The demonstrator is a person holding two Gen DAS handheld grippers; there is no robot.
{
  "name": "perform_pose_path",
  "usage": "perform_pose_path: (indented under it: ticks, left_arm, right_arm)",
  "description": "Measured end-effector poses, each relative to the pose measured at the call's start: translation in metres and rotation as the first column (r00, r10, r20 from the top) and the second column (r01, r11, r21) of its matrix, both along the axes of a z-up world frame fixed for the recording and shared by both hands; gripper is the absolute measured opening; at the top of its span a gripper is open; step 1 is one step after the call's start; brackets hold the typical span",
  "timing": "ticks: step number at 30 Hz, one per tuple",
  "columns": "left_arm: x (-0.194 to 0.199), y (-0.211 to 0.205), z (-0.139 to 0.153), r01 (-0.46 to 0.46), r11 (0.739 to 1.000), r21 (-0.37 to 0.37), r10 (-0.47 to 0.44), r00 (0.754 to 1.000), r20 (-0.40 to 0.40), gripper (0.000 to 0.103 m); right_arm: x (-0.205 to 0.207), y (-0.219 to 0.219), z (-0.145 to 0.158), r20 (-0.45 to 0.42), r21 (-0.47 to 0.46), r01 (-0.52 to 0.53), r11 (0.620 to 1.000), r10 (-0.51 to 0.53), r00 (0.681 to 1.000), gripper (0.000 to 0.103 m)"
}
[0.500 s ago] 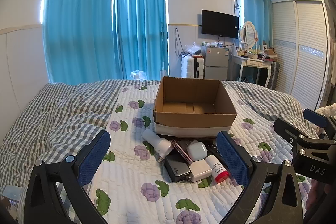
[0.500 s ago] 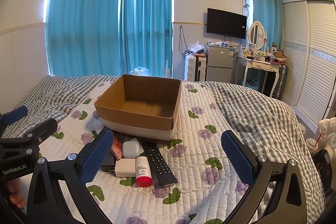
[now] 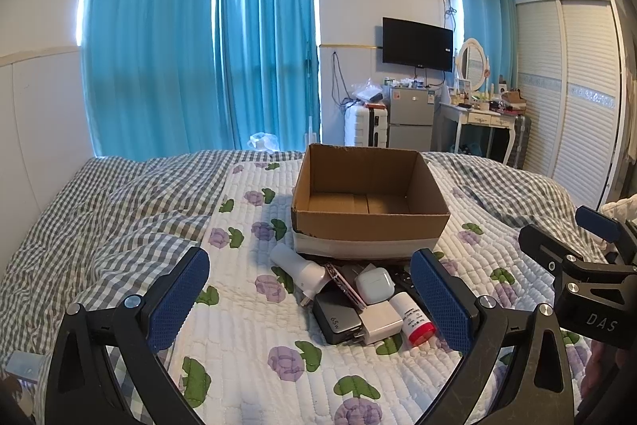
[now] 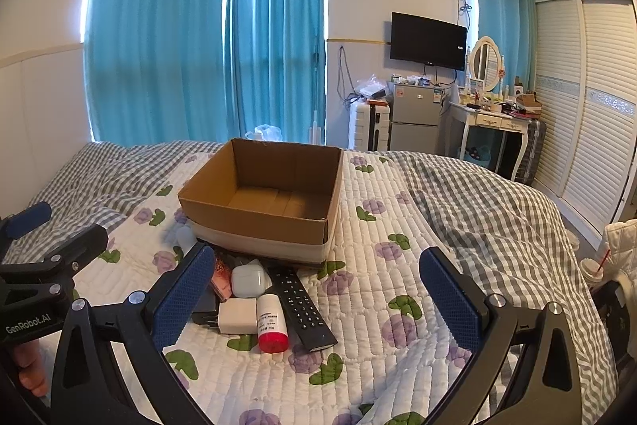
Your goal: Organize rigid objects
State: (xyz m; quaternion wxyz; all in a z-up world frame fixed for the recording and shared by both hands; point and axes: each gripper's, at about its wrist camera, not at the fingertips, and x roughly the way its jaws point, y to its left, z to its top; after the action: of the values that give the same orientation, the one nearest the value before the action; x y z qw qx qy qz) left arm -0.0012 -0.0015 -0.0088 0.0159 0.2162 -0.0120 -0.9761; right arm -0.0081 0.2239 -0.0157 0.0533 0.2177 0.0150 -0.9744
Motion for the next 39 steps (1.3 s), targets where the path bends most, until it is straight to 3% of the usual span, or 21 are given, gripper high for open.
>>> perform_pose_path:
  ticks: [28, 34, 39]
  left_arm:
    - [-0.006, 0.001, 0.006, -0.014, 1.0, 0.013, 0.014, 0.999, 0.03, 0.103]
    - [-0.041, 0.008, -0.017, -0.055, 0.997, -0.046, 0.062, 0.982, 0.181, 0.103]
    - [-0.076, 0.012, -0.056, -0.065, 0.996, -0.063, 0.082, 0.945, 0.318, 0.103]
  right_arm:
    - [-0.001, -0.007, 0.008, -0.001, 0.024, -0.027, 0.999, 0.027, 1.0, 0.103]
    - [-0.028, -0.008, -0.002, 0.081, 0.082, -0.067, 0.994, 0.061, 0.995, 0.103]
    - [-0.075, -0.016, -0.044, 0.239, 0.134, -0.141, 0.981, 0.106, 0.965, 0.086]
